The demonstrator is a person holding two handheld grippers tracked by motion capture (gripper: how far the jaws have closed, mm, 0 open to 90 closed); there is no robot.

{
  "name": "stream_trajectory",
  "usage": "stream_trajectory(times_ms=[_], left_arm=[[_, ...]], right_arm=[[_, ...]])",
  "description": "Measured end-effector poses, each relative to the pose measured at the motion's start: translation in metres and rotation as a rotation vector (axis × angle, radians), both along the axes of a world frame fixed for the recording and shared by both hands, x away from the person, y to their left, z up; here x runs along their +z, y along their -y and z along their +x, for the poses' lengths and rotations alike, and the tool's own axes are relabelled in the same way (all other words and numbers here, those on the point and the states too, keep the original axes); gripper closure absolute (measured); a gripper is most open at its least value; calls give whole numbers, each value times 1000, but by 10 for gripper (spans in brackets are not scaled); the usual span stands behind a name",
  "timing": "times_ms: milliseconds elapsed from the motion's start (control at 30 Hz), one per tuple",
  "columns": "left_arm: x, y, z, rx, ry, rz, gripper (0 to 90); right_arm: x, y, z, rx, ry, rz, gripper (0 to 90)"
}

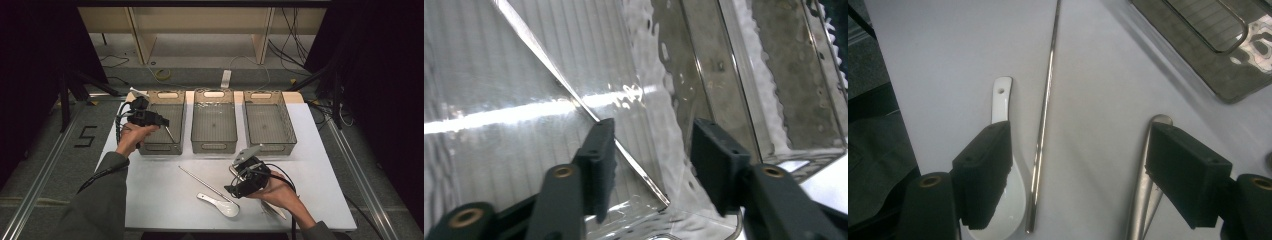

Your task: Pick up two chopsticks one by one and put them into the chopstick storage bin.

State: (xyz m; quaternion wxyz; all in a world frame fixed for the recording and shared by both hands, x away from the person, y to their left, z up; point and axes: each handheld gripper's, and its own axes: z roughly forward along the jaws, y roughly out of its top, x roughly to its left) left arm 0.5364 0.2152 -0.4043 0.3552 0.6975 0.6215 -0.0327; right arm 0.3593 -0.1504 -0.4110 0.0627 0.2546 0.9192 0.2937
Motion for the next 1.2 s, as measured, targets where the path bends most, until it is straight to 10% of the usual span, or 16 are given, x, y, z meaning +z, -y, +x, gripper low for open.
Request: stream_trajectory(times_ms=[333,567,1200], left_arm=[[24,15,-48,-100,183,-73,278],[25,21,-92,-186,306,-115,193],[-5,25,-157,-246,463,-125,177]], right_arm=[[0,-10,3,-12,-3,-43,297],[-15,-35,11,20,-64,-171,341],[-38,-52,16,73,-142,-288,504]])
